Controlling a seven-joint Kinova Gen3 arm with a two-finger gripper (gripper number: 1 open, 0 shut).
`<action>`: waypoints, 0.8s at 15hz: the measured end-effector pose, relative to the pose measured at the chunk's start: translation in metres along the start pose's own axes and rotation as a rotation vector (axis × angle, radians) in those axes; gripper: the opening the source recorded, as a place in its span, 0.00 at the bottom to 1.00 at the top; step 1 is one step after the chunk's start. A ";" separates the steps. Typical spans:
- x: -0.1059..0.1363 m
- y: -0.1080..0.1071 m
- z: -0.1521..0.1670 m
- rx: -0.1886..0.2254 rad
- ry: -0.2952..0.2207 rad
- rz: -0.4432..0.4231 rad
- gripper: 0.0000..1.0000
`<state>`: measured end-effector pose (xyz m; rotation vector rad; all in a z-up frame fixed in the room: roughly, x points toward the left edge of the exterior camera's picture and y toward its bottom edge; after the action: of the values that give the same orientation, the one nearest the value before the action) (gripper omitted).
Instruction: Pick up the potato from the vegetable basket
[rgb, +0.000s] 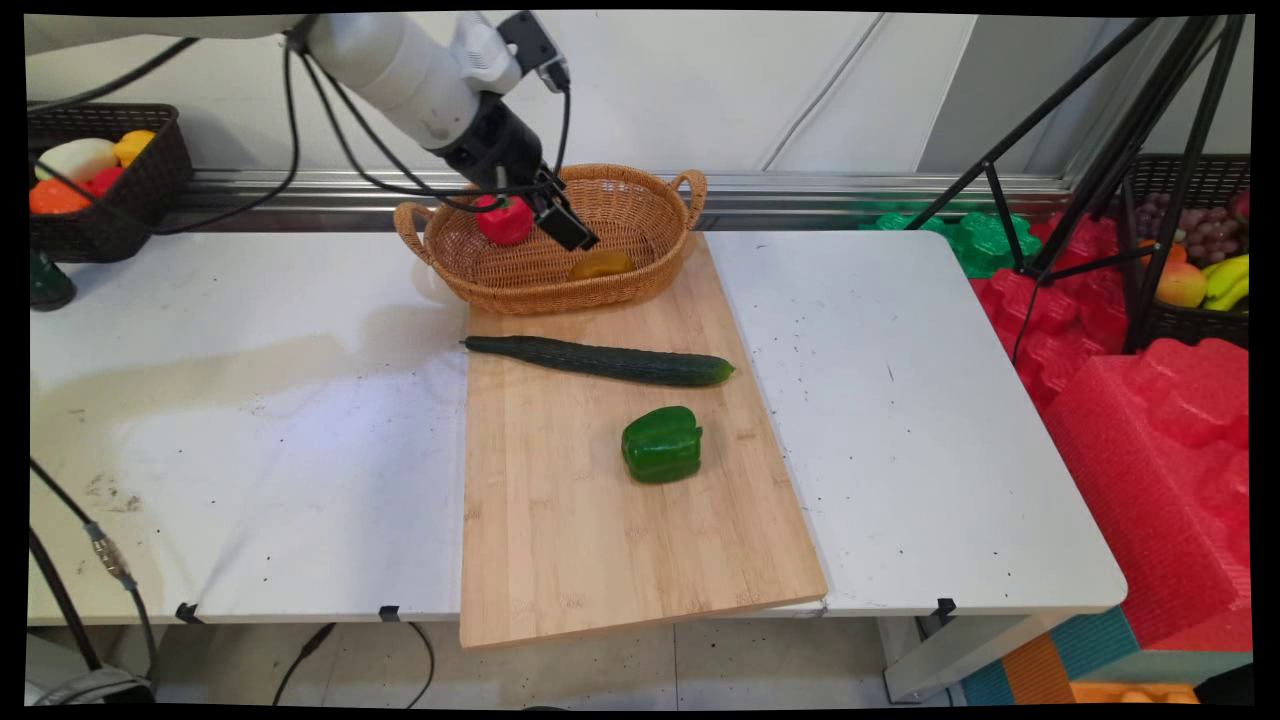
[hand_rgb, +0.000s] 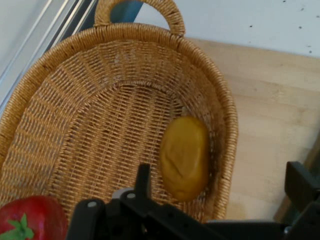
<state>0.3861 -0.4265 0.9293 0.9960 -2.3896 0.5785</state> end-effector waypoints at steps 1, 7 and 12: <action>0.003 -0.005 0.008 -0.006 -0.010 -0.005 1.00; 0.013 -0.030 0.047 -0.035 -0.059 -0.034 1.00; 0.015 -0.043 0.072 -0.066 -0.091 -0.037 1.00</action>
<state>0.3897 -0.5017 0.8894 1.0567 -2.4475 0.4471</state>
